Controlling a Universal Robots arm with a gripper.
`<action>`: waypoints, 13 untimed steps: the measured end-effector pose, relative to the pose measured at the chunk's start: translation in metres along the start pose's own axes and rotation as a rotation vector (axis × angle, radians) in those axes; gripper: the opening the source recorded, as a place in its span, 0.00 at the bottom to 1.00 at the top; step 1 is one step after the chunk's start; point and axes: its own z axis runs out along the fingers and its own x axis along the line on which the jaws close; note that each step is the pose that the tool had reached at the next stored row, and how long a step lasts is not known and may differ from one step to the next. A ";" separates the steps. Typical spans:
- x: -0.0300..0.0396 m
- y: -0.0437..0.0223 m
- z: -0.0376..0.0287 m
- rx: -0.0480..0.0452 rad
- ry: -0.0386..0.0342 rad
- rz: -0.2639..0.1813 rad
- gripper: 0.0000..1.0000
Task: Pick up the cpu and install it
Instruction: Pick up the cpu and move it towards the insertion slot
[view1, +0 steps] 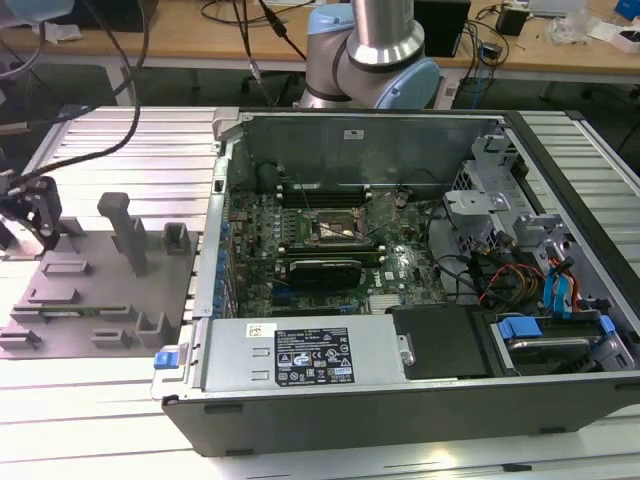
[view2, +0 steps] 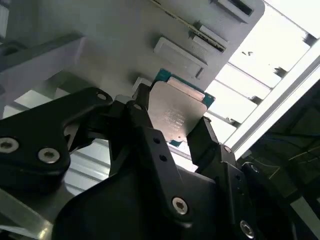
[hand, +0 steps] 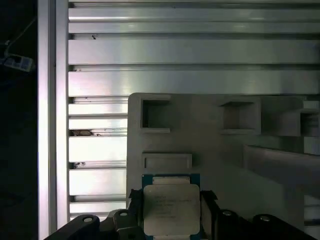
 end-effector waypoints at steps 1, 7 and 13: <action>-0.0005 0.0008 -0.0136 0.0003 0.0000 0.000 0.55; -0.0018 0.0029 -0.0551 0.0007 0.0000 0.000 0.55; -0.0025 0.0041 -0.0753 0.0009 0.0000 0.000 0.55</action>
